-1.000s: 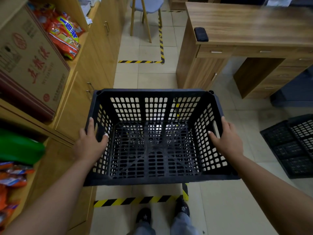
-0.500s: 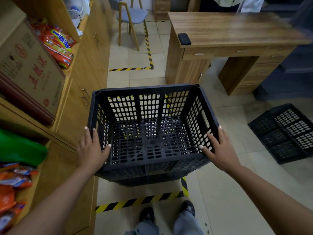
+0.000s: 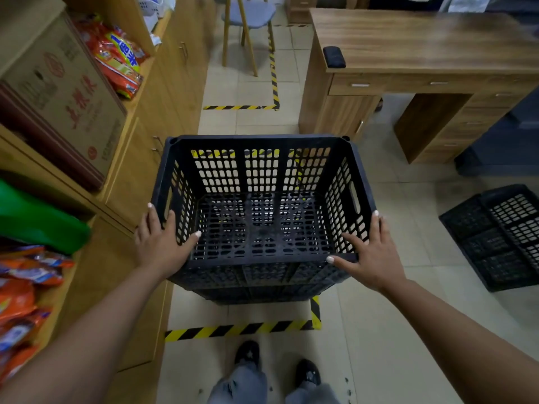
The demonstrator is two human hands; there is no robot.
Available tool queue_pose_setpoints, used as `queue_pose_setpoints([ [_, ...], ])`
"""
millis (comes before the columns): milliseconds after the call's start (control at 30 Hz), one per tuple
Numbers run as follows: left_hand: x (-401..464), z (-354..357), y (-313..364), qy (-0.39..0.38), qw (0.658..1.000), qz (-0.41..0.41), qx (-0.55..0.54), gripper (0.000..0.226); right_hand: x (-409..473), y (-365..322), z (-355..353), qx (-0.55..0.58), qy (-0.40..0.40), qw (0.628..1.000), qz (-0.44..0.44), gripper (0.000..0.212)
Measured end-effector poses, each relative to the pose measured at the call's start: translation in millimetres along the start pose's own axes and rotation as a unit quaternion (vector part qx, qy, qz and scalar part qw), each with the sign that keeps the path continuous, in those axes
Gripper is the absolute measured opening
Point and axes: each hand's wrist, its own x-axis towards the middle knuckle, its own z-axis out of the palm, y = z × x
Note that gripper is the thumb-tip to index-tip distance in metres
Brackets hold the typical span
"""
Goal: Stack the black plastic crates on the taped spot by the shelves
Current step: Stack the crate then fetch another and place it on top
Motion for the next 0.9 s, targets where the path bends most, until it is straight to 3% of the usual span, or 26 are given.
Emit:
queue_pose_setpoints([
  [367, 13.8, -1.9, -6.8, 0.02, 1.0, 0.007, -0.005, 0.09, 0.8, -9.0, 6.7, 0.004, 0.029, 1.0, 0.01, 0.102],
  [700, -4.0, 3.3, -9.9, 0.004, 0.999, 0.031, -0.008, 0.096, 3.1, -2.5, -2.1, -0.003, 0.002, 1.0, 0.007, 0.104],
  [900, -8.9, 5.5, -4.2, 0.023, 0.999, 0.033, 0.003, 0.088, 5.2, 1.3, -6.3, -0.029, -0.01, 1.0, -0.001, 0.103],
])
